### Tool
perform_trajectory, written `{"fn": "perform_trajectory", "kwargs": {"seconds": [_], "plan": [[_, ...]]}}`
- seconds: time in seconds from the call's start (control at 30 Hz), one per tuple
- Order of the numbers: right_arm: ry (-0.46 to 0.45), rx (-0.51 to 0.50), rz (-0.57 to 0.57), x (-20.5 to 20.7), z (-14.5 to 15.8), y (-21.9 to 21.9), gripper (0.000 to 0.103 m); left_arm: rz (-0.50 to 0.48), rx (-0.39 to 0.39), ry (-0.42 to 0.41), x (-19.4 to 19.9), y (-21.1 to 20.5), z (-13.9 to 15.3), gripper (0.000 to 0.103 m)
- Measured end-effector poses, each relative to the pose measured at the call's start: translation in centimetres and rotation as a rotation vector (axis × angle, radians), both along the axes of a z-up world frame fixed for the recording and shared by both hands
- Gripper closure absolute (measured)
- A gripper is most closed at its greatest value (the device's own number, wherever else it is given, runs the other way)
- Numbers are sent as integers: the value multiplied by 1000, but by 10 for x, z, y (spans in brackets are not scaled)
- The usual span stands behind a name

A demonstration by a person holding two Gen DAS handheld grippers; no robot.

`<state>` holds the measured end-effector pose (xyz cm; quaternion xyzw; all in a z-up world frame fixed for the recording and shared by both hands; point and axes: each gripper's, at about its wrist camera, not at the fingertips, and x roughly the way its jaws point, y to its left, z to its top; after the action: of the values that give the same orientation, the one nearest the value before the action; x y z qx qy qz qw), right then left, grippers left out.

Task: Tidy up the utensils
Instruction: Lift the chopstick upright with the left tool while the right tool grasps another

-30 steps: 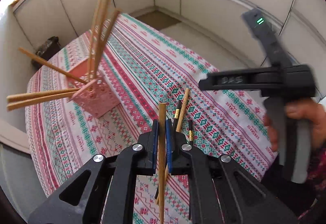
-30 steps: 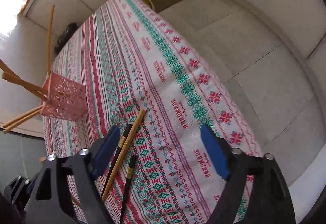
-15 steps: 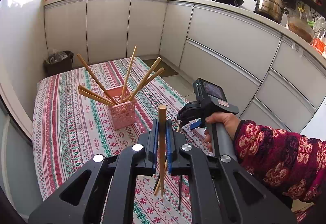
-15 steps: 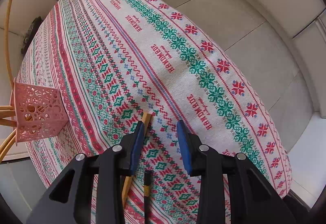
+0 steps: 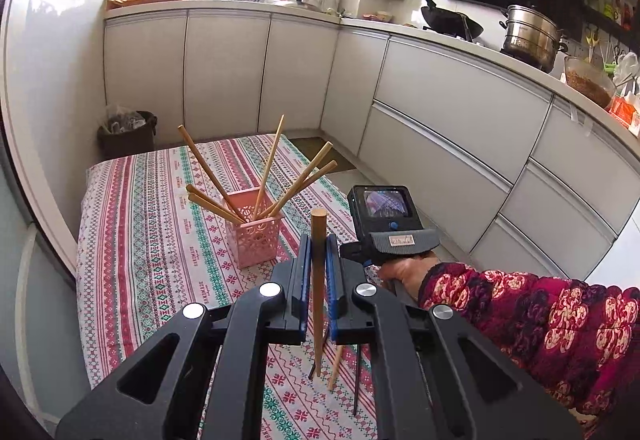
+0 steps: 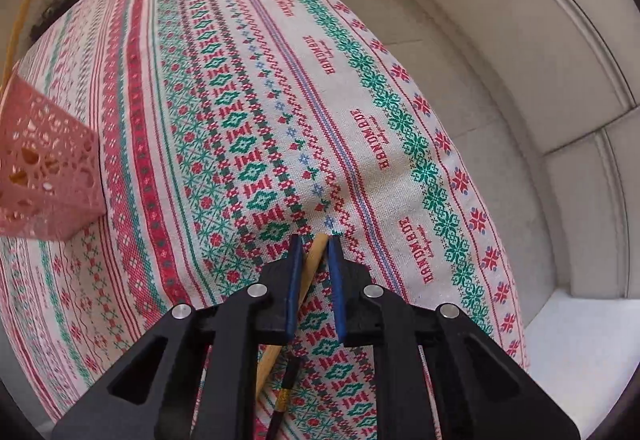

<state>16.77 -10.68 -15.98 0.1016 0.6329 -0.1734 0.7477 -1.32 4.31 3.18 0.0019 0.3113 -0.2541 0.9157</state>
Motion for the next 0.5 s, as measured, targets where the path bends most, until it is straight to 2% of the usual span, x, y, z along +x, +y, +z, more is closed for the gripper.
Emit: {"fn": "perform_trajectory", "kwargs": {"seconds": [0.1, 0.17, 0.3, 0.5], "plan": [[-64, 59, -12, -19, 3, -8, 93, 15, -6, 11, 3, 1, -2, 97], [-137, 162, -26, -33, 6, -17, 95, 21, 0, 16, 4, 0, -4, 97], [-310, 297, -19, -61, 24, -31, 95, 17, 15, 12, 1, -6, -5, 97], [-493, 344, 65, -103, 65, -45, 95, 21, 22, 20, 0, -9, -10, 97]]}}
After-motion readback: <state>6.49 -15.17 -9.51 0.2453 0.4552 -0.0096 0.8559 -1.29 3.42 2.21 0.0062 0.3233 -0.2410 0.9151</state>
